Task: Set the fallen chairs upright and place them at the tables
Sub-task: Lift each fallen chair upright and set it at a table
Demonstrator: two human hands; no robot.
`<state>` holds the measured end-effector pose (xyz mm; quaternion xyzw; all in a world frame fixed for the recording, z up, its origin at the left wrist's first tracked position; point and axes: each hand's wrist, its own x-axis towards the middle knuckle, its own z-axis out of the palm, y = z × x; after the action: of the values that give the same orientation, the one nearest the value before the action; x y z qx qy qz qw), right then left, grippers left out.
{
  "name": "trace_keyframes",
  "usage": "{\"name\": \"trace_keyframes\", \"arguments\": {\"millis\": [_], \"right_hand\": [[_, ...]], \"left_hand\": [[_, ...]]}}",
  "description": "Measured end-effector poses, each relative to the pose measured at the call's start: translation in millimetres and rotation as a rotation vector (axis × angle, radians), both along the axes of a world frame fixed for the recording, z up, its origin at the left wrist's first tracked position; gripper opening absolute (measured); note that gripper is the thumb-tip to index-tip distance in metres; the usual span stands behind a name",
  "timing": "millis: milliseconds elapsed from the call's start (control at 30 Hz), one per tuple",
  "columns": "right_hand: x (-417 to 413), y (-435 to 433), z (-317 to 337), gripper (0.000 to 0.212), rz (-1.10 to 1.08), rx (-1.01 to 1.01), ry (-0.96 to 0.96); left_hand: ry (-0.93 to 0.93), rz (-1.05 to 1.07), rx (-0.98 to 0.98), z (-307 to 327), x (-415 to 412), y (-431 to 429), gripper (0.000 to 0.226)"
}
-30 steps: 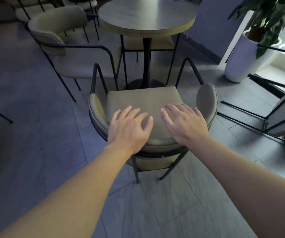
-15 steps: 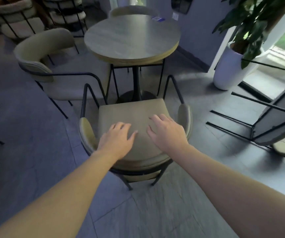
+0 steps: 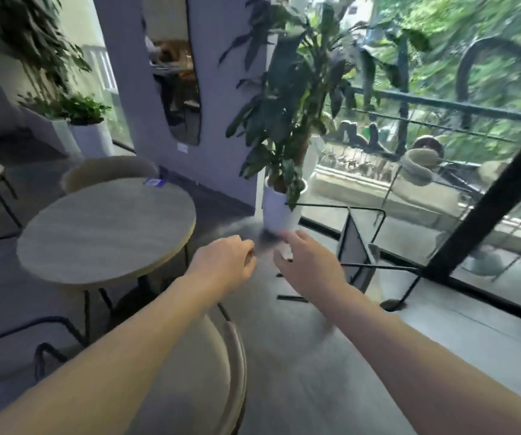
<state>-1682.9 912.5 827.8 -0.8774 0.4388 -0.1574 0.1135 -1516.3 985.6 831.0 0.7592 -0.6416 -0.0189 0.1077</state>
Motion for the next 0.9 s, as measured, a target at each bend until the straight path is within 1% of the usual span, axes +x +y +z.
{"name": "trace_keyframes", "arguments": {"millis": [133,267,367,500,667,767,900], "right_hand": [[-80,-42,43,0.042,-0.196,-0.051,-0.028],[-161,-88,79,0.042,-0.327,-0.131,-0.080],[-233,-131,92,0.043,-0.420,-0.176,-0.056],[-326,-193,106,0.041,-0.530,-0.206,-0.038],[-404,-267,119,0.043,-0.560,-0.224,-0.046],[-434,-317,118,0.043,-0.571,-0.213,-0.062],[-464,-393,111,0.043,-0.573,-0.220,-0.055]], "left_hand": [[0.030,-0.164,-0.034,50,-69,-67,0.028],[0.058,-0.282,-0.099,90,-151,-154,0.031],[0.027,-0.387,-0.091,101,-218,-220,0.030],[0.008,-0.447,-0.146,106,-301,-299,0.028],[0.012,-0.505,-0.191,108,-382,-383,0.034],[0.015,-0.522,-0.151,107,-417,-431,0.033],[-0.004,-0.557,-0.190,107,-451,-509,0.033]]}}
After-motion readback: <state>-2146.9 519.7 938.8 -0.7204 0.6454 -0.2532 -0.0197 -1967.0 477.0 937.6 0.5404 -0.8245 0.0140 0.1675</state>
